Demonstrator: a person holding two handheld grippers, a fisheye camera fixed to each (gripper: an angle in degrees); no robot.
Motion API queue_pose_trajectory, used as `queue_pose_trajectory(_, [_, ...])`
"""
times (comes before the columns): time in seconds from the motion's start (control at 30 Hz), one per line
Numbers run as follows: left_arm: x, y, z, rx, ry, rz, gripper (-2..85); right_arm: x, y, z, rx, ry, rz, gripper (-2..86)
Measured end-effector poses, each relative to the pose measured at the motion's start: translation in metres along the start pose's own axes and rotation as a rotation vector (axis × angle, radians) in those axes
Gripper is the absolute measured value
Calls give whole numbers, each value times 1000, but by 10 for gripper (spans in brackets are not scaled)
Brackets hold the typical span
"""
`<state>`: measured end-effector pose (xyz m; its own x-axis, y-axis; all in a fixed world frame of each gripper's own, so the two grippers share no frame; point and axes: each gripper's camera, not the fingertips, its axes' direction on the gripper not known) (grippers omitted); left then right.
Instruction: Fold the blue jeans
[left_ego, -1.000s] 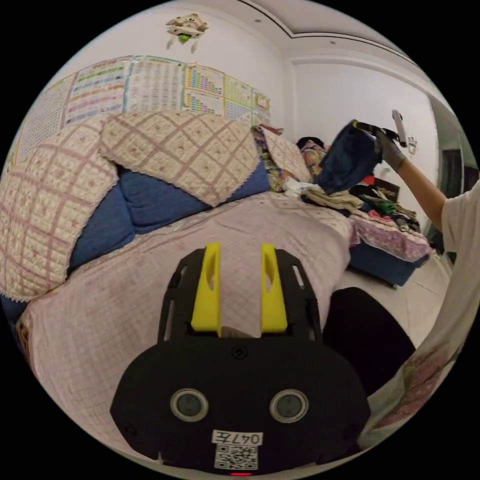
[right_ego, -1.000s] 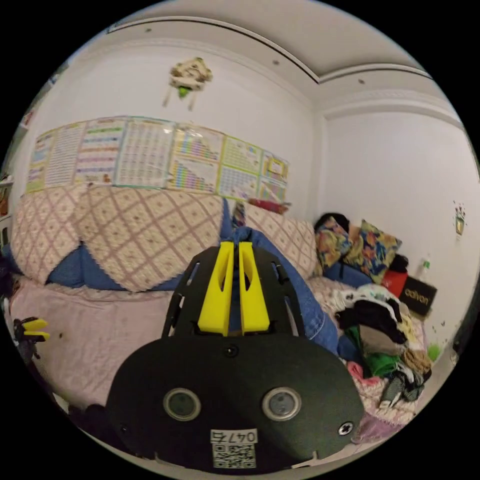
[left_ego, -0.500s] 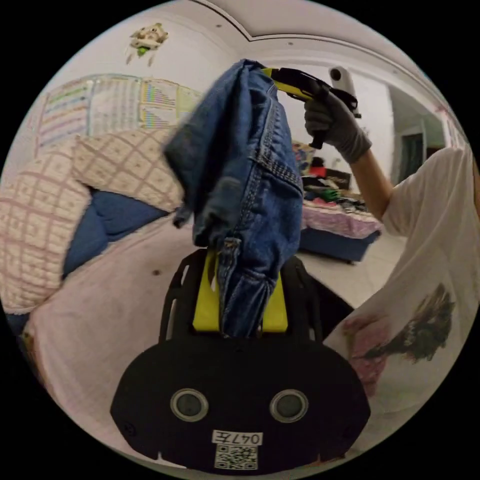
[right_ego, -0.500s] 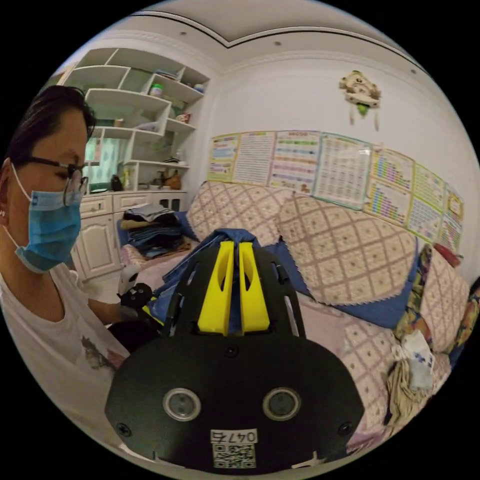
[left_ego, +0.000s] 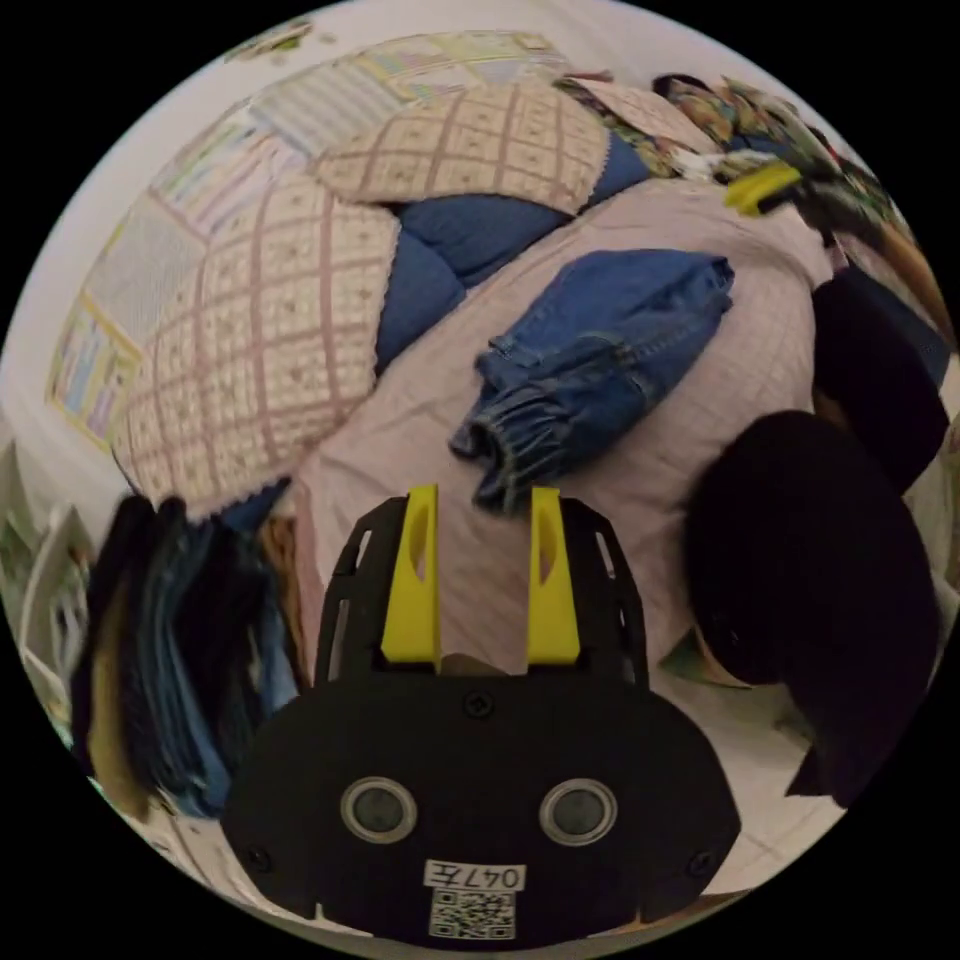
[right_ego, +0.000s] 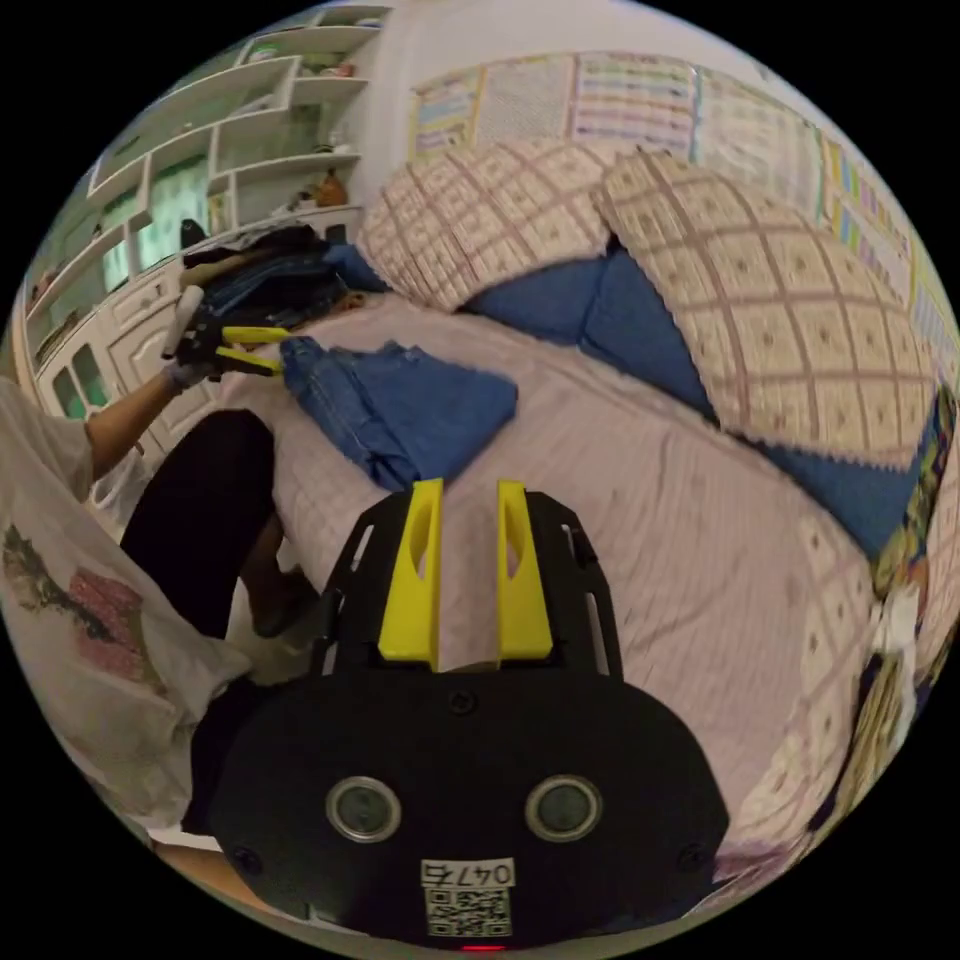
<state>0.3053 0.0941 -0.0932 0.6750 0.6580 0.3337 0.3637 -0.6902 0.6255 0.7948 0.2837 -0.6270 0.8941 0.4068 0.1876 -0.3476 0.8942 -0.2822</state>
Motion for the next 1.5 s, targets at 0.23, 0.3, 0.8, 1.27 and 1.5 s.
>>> queue_pose_trajectory(0.23, [-15,67,-38,162,170,-490,79,-55,-10,34,81,-136,66,39])
queue_pose_trajectory(0.3, [-15,56,-34,168,208,-557,80,-83,-31,51,93,-143,3,42])
queue_pose_trajectory(0.8, [-16,27,110,10,296,-778,83,-187,-110,242,-110,-96,-184,55])
queue_pose_trajectory(1.27, [-25,29,186,5,361,-765,81,-67,-37,137,167,-7,33,-9])
queue_pose_trajectory(1.5, [-36,12,210,-22,360,-754,82,105,77,40,250,225,370,-5])
